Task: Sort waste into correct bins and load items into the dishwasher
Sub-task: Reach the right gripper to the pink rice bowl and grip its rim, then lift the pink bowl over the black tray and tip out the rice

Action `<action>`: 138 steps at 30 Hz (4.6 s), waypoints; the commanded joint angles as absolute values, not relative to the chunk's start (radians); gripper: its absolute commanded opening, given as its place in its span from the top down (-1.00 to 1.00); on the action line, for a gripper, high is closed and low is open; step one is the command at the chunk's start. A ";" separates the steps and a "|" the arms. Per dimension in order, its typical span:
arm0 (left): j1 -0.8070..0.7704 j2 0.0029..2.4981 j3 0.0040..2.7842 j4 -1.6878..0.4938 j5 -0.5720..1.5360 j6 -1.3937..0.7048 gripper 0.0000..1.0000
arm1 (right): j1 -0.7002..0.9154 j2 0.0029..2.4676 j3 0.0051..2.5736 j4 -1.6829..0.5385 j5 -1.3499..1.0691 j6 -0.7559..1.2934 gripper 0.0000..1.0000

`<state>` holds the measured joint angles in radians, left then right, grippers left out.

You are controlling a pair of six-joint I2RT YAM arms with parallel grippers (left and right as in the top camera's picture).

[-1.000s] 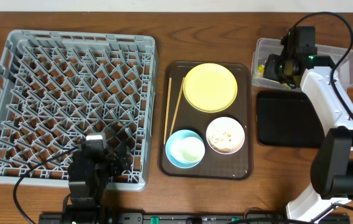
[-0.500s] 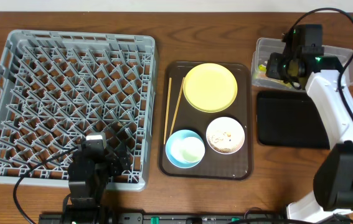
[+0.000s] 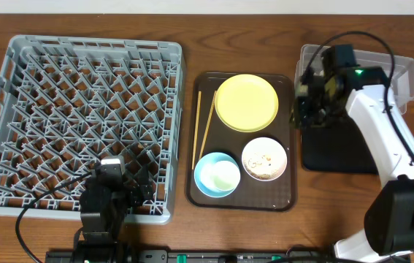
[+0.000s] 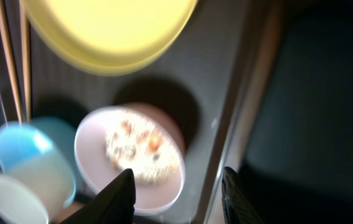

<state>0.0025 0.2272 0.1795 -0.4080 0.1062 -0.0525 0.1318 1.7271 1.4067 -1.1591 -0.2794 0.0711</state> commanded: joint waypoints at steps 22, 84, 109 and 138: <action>-0.001 0.226 0.201 -0.411 0.120 -0.060 -0.98 | 0.544 1.346 1.017 -0.952 -0.087 0.049 0.00; -0.002 0.226 0.201 -0.411 0.120 -0.060 -0.98 | 0.643 1.394 0.650 -0.497 -0.035 0.067 0.81; -0.002 0.226 0.201 -0.411 0.120 -0.060 -0.98 | 0.509 1.378 0.987 -0.709 -0.113 0.224 0.98; -0.001 0.226 0.201 -0.411 0.120 -0.060 -0.98 | -0.363 1.536 1.000 -0.719 -0.990 0.139 0.98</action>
<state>0.0025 0.2272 0.1795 -0.4118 0.1062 -0.0525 -0.3199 1.4769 1.0103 -0.7334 -0.7986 0.1799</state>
